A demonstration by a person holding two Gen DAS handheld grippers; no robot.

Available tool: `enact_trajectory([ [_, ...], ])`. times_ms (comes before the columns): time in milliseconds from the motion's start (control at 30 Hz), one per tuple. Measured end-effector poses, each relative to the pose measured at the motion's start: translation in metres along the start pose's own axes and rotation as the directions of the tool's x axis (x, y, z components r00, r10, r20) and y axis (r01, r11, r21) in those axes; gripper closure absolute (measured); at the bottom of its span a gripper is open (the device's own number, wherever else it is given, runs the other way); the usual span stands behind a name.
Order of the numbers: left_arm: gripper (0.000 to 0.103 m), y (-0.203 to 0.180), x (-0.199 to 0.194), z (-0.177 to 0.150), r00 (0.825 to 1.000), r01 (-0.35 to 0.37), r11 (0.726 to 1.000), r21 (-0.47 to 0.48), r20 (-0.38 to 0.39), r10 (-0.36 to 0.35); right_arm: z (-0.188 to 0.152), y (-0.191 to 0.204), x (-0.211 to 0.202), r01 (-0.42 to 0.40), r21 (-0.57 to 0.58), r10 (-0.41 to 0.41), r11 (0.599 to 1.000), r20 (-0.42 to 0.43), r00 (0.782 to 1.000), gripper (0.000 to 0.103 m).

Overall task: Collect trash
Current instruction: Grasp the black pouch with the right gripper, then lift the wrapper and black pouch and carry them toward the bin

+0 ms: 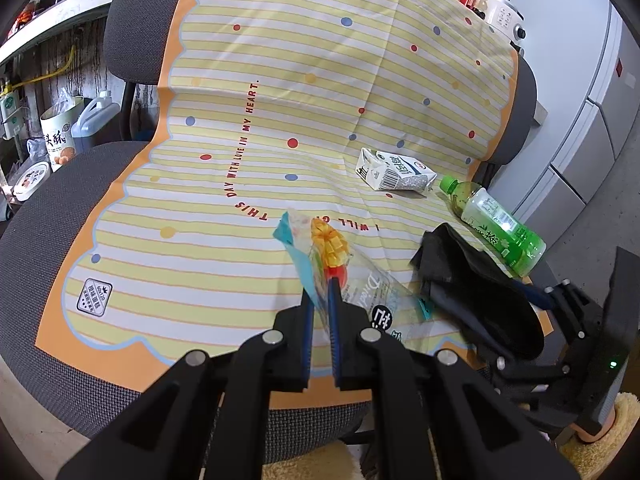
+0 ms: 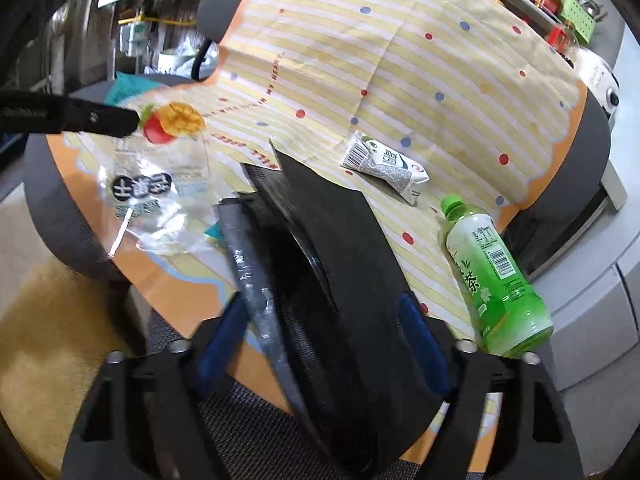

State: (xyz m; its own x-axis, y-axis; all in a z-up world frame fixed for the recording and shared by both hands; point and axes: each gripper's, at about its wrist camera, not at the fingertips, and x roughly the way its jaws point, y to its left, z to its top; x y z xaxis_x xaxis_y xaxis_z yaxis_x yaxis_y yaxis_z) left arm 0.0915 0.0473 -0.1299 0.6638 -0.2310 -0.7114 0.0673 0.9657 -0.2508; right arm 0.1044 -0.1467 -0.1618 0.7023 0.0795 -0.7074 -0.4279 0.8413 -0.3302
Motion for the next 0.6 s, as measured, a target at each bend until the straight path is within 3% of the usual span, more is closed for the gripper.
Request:
enact_trajectory([
  [67, 0.098, 0.0, 0.0, 0.0, 1.0, -0.001, 1.0, 0.0, -0.001, 0.001, -0.002, -0.004, 0.004, -0.014, 0.036, 0.014, 0.999, -0.002, 1.0, 0.058],
  [200, 0.098, 0.001, 0.0, 0.0, 1.0, 0.002, 1.0, -0.001, -0.003, -0.002, -0.001, -0.013, -0.006, -0.021, 0.1, 0.017, 0.995, 0.037, 0.999, 0.091],
  [333, 0.099, -0.005, -0.003, 0.0, 1.0, 0.031, 1.0, 0.005, 0.002, -0.031, 0.002, -0.039, -0.029, -0.061, 0.215, 0.045, 0.975, 0.081, 0.996, 0.096],
  [600, 0.103, -0.054, -0.034, 0.009, 0.976, 0.205, 0.976, 0.071, 0.063, -0.21, -0.006, -0.071, -0.08, -0.098, 0.357, 0.035, 0.929, 0.177, 0.984, 0.097],
])
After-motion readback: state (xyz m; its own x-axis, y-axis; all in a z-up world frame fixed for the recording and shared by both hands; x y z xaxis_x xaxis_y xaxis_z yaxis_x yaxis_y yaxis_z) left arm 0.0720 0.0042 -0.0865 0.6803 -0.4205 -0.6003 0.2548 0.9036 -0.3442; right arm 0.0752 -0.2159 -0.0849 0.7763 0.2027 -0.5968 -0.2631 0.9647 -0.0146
